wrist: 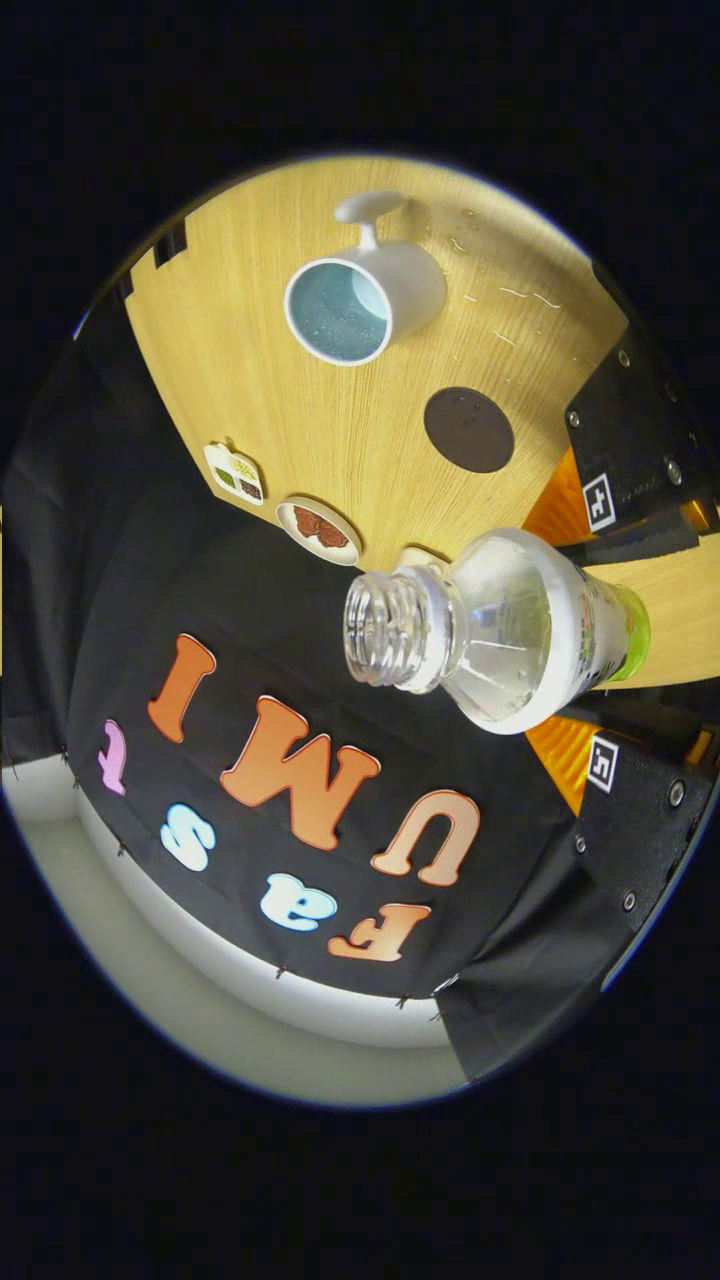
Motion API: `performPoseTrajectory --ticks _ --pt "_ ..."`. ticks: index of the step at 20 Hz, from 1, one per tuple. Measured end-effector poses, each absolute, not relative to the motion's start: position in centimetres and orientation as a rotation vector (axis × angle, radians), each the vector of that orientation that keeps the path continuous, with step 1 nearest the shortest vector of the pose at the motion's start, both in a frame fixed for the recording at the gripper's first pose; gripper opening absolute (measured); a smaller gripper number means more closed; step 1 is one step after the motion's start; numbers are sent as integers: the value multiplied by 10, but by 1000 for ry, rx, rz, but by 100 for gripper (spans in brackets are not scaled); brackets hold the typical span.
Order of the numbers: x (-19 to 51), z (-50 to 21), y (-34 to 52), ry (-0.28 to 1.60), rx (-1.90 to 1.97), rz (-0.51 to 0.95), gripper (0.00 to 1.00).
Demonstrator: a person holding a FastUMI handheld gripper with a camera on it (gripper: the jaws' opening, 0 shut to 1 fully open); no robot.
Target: Take the bottle from table, then pour the juice into the cup, finally place the bottle on the coaster
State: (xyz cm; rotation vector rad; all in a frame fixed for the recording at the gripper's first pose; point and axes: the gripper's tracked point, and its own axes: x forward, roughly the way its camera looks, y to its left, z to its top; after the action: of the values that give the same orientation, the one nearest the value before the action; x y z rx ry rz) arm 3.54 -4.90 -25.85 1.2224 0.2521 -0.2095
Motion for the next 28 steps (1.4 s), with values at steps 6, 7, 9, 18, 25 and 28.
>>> performPoseTrajectory --ticks 6,7,9,18,25,28 --pt "40 -265 -62 232 1351 -248 59" --pt "41 -265 -64 230 1367 -249 59" --pt "43 -268 -65 230 1403 -257 59" --pt "41 -270 -73 217 1559 -287 59" --pt "51 -278 -80 219 1657 -312 59" --pt "49 -283 -83 219 1695 -331 59"
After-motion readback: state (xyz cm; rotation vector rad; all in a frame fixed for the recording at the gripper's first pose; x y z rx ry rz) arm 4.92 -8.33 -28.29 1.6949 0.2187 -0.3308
